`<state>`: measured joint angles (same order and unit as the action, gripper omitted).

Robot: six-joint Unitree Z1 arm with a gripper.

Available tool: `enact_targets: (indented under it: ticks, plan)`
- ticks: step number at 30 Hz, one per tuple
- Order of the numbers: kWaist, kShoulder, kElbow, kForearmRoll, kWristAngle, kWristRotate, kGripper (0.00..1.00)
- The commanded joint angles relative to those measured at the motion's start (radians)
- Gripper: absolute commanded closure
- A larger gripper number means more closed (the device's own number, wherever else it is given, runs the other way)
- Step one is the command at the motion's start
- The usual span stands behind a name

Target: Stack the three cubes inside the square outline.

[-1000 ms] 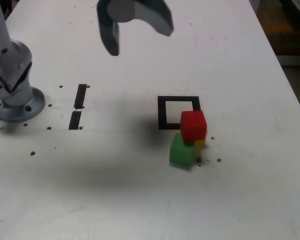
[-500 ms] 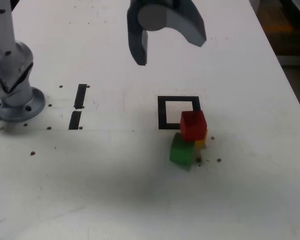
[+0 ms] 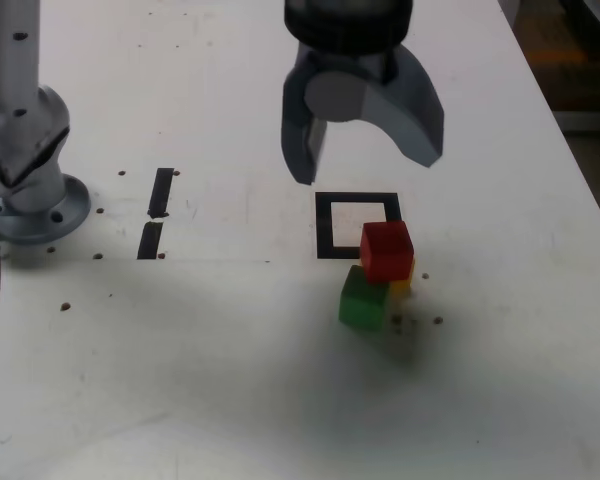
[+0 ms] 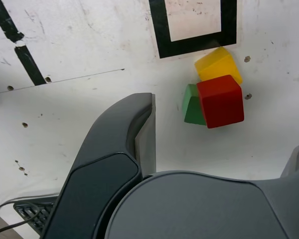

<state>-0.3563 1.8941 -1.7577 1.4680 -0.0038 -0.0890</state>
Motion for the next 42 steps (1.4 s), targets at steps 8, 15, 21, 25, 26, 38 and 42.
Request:
enact_targets:
  ticks: [8, 15, 21, 25, 26, 38, 42]
  plan:
    - [-0.012, 0.062, -0.023, -0.021, -0.019, 0.000, 0.01]
    - [-0.012, 0.103, -0.015, -0.043, -0.038, -0.002, 0.03]
    - [-0.012, 0.135, 0.000, -0.074, -0.056, -0.003, 0.05]
    - [-0.014, 0.150, 0.009, -0.089, -0.061, -0.003, 0.06]
    - [-0.015, 0.154, 0.012, -0.093, -0.063, -0.003, 0.06]
    - [-0.031, 0.191, 0.019, -0.109, -0.082, -0.005, 0.12]
    - [-0.032, 0.198, 0.022, -0.110, -0.078, -0.005, 0.13]
